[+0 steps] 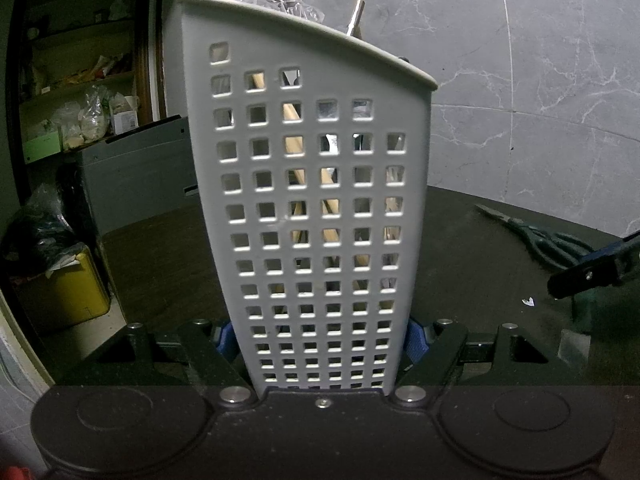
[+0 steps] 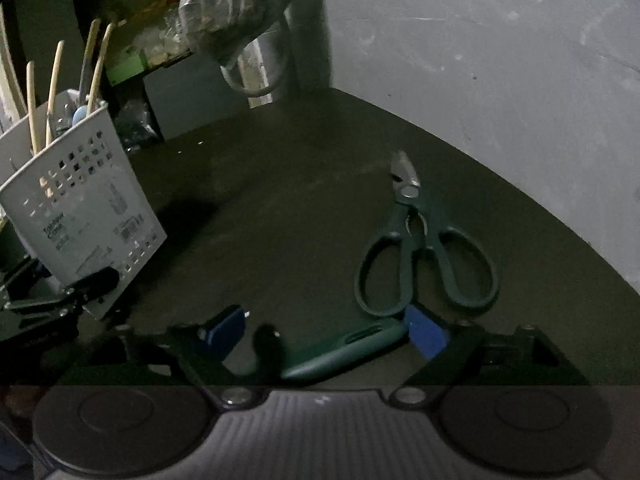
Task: Organize utensils
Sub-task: 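Move the right tool over the green-handled knife, then grasp the green-handled knife by its handle with the right tool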
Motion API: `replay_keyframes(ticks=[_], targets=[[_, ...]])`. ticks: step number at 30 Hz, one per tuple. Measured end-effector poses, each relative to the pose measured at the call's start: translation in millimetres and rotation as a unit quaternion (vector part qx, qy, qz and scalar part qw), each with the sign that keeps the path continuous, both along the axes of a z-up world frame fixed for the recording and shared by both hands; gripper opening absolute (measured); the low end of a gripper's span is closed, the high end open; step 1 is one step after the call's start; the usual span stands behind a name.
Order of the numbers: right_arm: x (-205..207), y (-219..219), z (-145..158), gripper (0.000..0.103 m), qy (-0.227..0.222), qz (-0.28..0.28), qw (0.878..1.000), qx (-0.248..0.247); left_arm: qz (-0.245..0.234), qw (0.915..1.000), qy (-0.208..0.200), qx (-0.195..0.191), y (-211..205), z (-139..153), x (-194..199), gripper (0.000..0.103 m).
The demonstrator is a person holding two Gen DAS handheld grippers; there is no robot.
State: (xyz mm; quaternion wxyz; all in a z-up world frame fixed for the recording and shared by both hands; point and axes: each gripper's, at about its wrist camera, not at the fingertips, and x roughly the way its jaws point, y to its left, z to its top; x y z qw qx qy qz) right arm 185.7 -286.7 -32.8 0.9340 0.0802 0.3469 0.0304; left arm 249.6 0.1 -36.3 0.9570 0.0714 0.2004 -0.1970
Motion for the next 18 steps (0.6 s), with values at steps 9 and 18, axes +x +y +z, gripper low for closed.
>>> replay_keyframes(ticks=[9,18], targets=[[-14.5,0.4,2.3,0.089,0.007,-0.005,1.000,0.011,-0.001,1.0000,0.000,-0.001,-0.6,-0.3,-0.5,0.077],[-17.8,14.6,-0.4,0.071,-0.005,0.014,1.000,-0.021,0.001,1.0000,0.000,0.001,-1.7,-0.6,-0.6,0.077]])
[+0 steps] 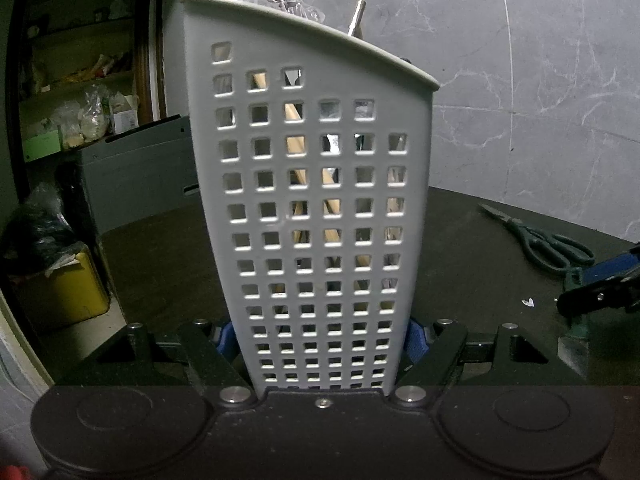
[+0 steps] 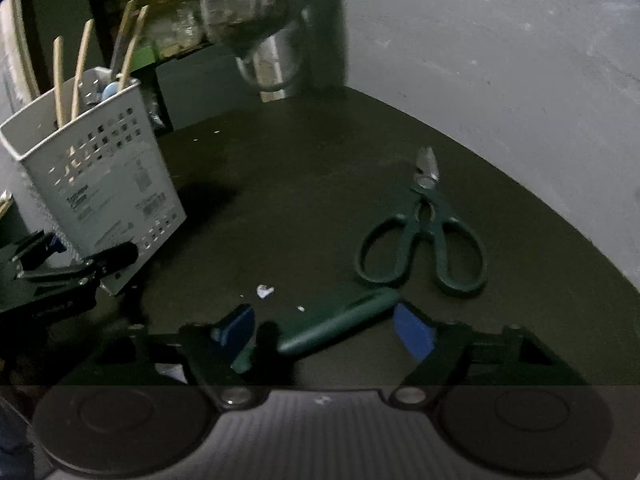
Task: Organize utensils
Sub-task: 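Grasp the green-handled knife by its handle with the right tool, then lift the green-handled knife off the table with the right tool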
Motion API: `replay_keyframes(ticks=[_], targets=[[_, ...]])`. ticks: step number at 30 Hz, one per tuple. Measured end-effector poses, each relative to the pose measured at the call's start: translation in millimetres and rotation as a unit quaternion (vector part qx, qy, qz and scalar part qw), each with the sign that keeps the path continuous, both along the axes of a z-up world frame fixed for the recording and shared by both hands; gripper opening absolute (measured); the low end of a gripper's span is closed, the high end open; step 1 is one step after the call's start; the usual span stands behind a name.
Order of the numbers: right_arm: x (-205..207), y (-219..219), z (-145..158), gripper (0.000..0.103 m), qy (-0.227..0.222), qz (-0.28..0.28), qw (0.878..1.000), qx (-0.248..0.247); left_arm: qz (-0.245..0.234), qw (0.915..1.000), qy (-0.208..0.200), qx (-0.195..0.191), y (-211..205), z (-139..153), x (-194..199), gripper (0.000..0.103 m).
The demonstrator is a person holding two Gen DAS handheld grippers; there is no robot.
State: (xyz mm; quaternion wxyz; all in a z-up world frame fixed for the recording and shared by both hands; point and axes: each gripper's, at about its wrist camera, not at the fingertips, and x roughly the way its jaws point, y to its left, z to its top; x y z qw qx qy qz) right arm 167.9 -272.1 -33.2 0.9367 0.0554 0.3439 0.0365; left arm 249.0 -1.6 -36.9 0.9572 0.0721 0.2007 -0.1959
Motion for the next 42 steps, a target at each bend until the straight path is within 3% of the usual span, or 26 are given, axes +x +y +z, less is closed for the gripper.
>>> replay_keyframes(ticks=[1,4,9,16,21,23,25,28,32,35,38,42], targets=[[-0.3,1.2,-0.4,0.059,-0.006,0.006,1.000,-0.005,0.000,1.0000,0.000,-0.001,0.3,0.0,-0.1,0.077],[1.2,-0.1,0.7,0.045,-0.012,0.022,1.000,0.004,0.000,1.0000,0.000,0.000,-0.9,0.2,-0.1,0.077],[9.0,2.3,1.2,0.032,-0.016,0.061,0.998,-0.011,0.000,1.0000,0.000,-0.001,-1.0,0.3,-0.3,0.077],[19.0,29.5,5.0,0.025,-0.011,0.134,0.986,-0.103,0.000,1.0000,0.001,-0.001,-0.2,0.8,-0.2,0.077],[16.1,50.1,5.5,0.026,-0.014,0.154,0.975,-0.161,0.001,1.0000,0.001,-0.001,0.0,0.8,-0.1,0.077],[17.7,46.3,6.1,0.034,-0.008,0.154,0.977,-0.146,0.000,1.0000,0.001,-0.002,0.3,0.9,-0.1,0.077],[20.8,37.8,6.9,0.058,0.002,0.147,0.981,-0.126,0.000,1.0000,0.001,-0.001,0.2,0.8,-0.1,0.077],[26.6,19.5,7.1,0.062,0.034,0.141,0.987,-0.068,0.000,1.0000,0.001,-0.001,0.3,0.8,-0.2,0.077],[26.7,14.2,9.0,0.061,0.046,0.150,0.985,-0.076,0.000,1.0000,0.001,-0.002,0.4,0.8,-0.1,0.077],[25.9,15.6,10.1,0.052,0.052,0.166,0.981,-0.081,0.000,1.0000,0.002,-0.001,0.3,0.9,0.0,0.077],[25.5,19.8,12.9,0.024,0.056,0.186,0.977,-0.084,0.000,1.0000,0.002,-0.002,0.5,1.1,-0.1,0.077],[25.2,30.3,15.6,0.020,0.060,0.197,0.973,-0.107,0.000,1.0000,0.002,-0.002,0.2,0.8,0.0,0.077]])
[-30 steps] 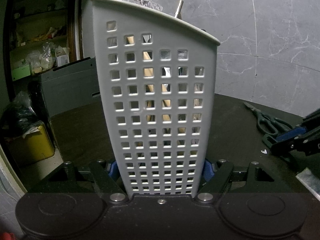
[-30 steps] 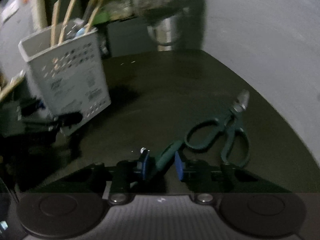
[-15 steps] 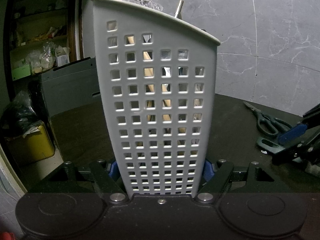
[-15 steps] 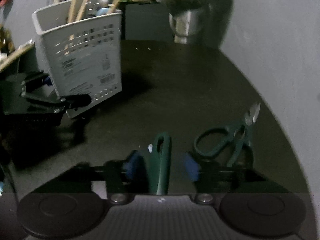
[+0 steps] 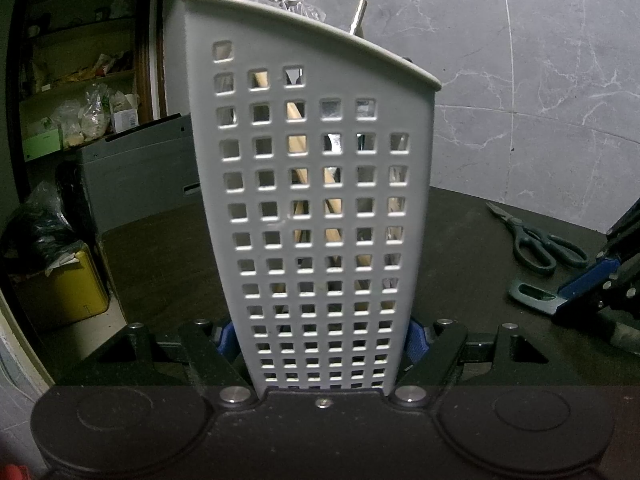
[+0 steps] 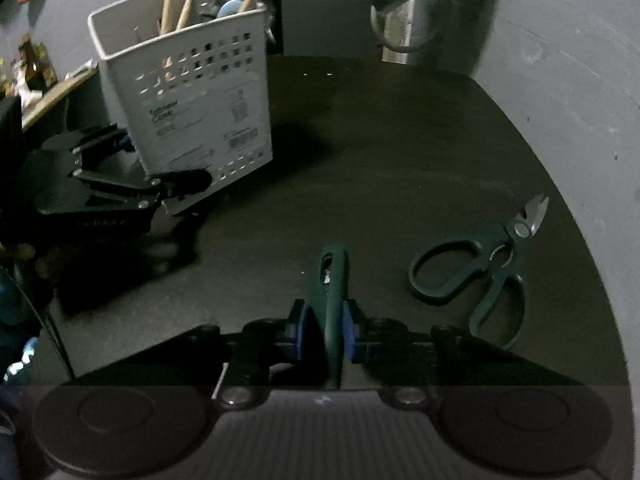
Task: Organize utensils
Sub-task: 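Lift the green-handled knife off the table with the right tool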
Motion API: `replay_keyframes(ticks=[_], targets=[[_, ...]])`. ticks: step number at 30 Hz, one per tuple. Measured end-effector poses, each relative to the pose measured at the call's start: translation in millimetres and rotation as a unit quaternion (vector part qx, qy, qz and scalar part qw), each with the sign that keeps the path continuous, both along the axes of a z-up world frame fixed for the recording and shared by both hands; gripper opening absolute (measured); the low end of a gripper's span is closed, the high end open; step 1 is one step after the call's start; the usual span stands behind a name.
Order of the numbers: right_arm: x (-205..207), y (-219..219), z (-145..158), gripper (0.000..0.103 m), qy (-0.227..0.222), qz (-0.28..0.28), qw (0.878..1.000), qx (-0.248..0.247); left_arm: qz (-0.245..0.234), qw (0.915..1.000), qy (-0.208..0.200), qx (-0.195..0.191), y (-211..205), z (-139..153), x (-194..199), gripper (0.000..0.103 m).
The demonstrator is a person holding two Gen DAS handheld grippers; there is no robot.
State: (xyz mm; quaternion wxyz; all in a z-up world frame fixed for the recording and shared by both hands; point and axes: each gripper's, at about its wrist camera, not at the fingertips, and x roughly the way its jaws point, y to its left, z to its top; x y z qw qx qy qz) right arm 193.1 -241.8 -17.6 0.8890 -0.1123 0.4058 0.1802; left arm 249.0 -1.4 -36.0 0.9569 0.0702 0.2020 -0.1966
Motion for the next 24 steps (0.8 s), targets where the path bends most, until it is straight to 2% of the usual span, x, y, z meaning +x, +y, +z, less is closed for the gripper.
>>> replay_keyframes(ticks=[1,3,4,6,9,10,16,20,24], targets=[[-1.9,4.6,0.4,0.020,-0.006,0.003,1.000,-0.015,0.001,1.0000,0.000,0.000,-0.1,-0.1,0.2,0.077],[-12.1,23.1,-1.4,0.019,-0.040,0.018,0.995,-0.087,0.000,1.0000,0.000,0.000,0.1,0.0,-0.1,0.077],[-20.9,36.9,-5.2,0.019,-0.066,0.031,0.987,-0.144,0.000,1.0000,0.000,-0.001,0.0,-0.1,0.1,0.077],[-35.8,57.4,-14.6,0.019,-0.100,0.056,0.968,-0.224,0.000,1.0000,0.000,-0.001,0.3,-0.3,0.2,0.077],[-55.3,79.0,-29.9,0.019,-0.139,0.089,0.939,-0.302,0.000,1.0000,-0.001,-0.002,0.3,-0.4,-0.2,0.077],[-59.3,83.4,-32.7,0.019,-0.146,0.095,0.934,-0.313,0.000,1.0000,-0.001,-0.002,0.6,-0.6,-0.1,0.077],[-64.5,88.0,-33.7,0.019,-0.148,0.103,0.932,-0.314,0.000,1.0000,-0.002,-0.002,0.7,-1.4,0.1,0.077],[-78.9,94.8,-42.1,0.019,-0.171,0.118,0.917,-0.341,0.000,1.0000,-0.001,-0.002,1.2,-1.3,0.4,0.077],[-82.5,97.6,-43.5,0.020,-0.173,0.122,0.917,-0.338,0.000,1.0000,-0.002,-0.001,1.3,-1.2,0.8,0.077]])
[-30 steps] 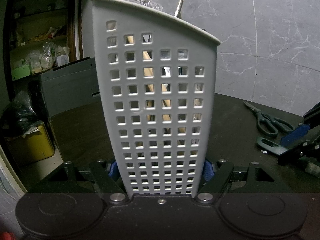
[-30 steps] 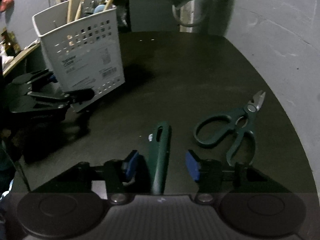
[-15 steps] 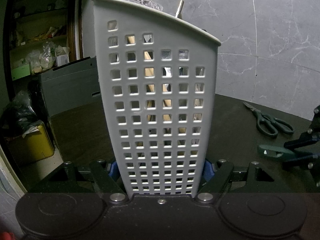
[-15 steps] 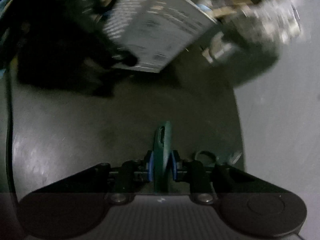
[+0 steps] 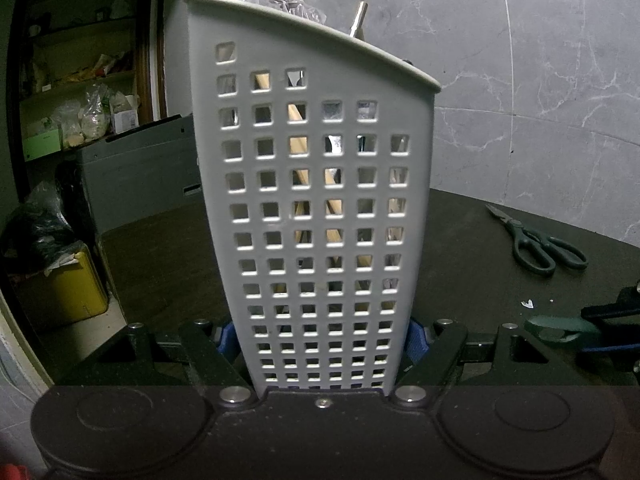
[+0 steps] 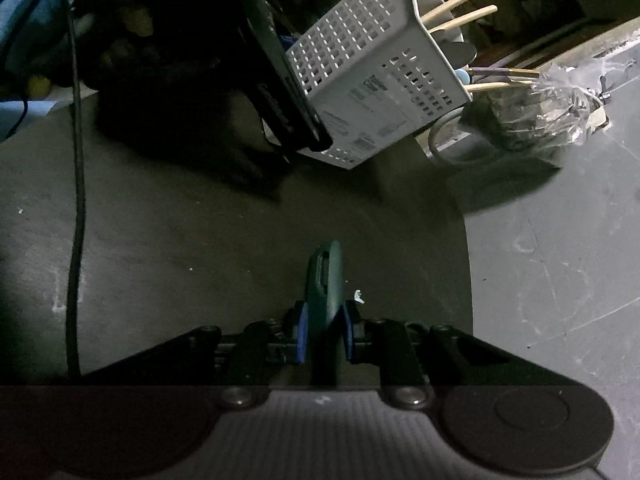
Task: Organize utensils
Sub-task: 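Lift the green-handled knife off the table with the right tool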
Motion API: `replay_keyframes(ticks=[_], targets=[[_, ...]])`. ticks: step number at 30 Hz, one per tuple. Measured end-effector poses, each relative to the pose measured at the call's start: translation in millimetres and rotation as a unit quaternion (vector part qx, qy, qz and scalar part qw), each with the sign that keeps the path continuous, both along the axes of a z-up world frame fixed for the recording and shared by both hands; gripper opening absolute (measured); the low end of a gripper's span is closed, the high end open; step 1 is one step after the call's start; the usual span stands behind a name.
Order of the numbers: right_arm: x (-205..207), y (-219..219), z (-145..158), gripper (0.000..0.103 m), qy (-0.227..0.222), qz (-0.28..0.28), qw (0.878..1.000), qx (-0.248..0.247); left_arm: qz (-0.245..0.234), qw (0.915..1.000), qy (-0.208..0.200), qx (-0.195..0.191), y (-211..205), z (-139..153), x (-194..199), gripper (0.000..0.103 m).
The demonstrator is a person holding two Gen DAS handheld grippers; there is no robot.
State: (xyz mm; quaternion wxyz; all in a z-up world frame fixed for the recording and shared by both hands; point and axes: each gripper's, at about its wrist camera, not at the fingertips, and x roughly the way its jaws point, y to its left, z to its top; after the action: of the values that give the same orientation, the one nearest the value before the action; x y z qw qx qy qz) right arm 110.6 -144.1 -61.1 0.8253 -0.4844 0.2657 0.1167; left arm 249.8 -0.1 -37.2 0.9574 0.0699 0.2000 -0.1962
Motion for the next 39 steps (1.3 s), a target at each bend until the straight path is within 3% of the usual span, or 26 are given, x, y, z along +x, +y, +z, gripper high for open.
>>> replay_keyframes(ticks=[6,18,23,33,39], targets=[[-16.1,11.4,-10.7,0.021,-0.025,0.012,0.999,-0.034,0.000,1.0000,-0.001,0.001,-0.6,0.0,0.2,0.077],[-20.6,14.4,1.0,0.020,0.003,0.014,1.000,0.000,-0.001,1.0000,-0.002,-0.002,-0.2,-0.9,0.2,0.077],[-5.4,-1.3,22.2,0.020,0.069,-0.007,0.994,0.080,-0.001,1.0000,-0.002,-0.003,0.5,-1.2,-1.1,0.077],[-47.9,24.3,-2.3,0.013,-0.001,0.058,0.998,-0.020,-0.001,1.0000,-0.002,-0.003,0.6,-1.0,-1.9,0.078],[-32.7,21.6,7.2,0.013,0.043,0.034,0.998,0.024,-0.002,1.0000,-0.004,-0.002,0.0,-1.4,-2.4,0.078]])
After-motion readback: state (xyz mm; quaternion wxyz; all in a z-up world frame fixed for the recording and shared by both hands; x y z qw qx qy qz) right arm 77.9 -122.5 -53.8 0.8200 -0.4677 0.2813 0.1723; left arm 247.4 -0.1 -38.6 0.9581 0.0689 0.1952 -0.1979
